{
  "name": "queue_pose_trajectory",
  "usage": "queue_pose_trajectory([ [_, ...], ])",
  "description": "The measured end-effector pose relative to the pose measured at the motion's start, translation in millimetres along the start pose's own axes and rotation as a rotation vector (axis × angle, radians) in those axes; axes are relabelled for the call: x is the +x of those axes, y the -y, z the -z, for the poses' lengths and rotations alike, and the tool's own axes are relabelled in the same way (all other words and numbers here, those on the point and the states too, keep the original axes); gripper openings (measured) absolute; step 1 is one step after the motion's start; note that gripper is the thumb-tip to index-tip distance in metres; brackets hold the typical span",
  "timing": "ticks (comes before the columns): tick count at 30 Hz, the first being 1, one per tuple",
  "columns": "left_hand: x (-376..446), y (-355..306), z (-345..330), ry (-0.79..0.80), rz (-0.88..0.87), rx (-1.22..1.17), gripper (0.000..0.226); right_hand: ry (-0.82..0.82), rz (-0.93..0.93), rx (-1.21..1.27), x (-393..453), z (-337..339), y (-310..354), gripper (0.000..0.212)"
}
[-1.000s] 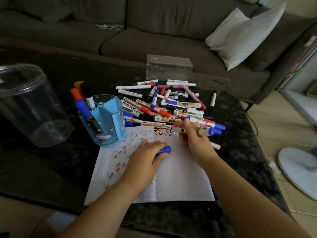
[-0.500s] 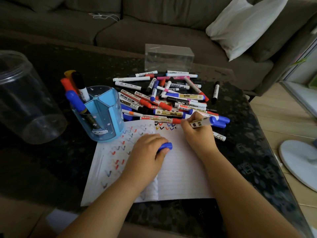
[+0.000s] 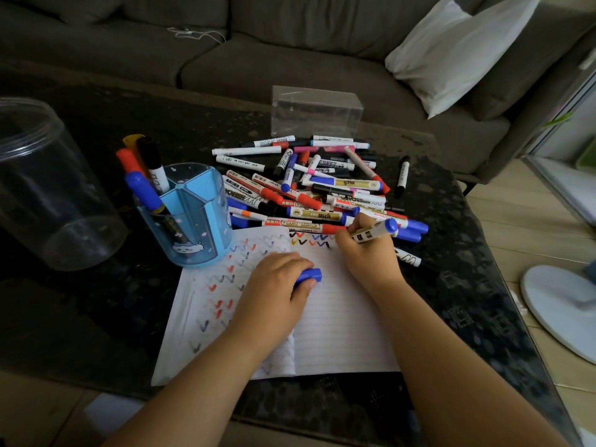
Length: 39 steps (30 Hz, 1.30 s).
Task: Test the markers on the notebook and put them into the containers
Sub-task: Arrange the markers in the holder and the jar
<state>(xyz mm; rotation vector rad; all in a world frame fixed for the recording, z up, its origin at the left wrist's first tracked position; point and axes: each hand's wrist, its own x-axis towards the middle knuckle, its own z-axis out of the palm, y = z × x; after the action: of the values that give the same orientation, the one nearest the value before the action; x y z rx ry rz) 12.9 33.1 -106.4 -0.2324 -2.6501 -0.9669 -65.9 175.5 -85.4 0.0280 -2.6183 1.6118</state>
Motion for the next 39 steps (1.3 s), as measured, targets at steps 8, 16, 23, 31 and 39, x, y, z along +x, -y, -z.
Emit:
queue_pose_trajectory([
  [8,-0.7,4.6,-4.2,-0.034,0.036,0.035,0.031,-0.057,-0.031,0.016,-2.0,0.2,3.0,0.025],
  [16,0.3,4.4,3.4,0.016,0.101,-0.148,0.017,-0.036,-0.265,0.308,-13.5,17.9,14.3,0.020],
  [23,-1.5,-28.9,51.8,0.097,0.339,-0.565,0.020,0.207,-0.092,0.564,-53.9,52.5,61.2,0.019],
  [31,-33.4,-73.9,99.7,0.168,0.279,-0.548,0.017,0.223,0.009,0.567,-98.1,74.2,101.7,0.018],
  [39,-50.3,-102.1,127.8,0.181,0.169,-0.431,0.017,0.264,0.077,0.540,-127.6,80.0,123.7,0.023],
])
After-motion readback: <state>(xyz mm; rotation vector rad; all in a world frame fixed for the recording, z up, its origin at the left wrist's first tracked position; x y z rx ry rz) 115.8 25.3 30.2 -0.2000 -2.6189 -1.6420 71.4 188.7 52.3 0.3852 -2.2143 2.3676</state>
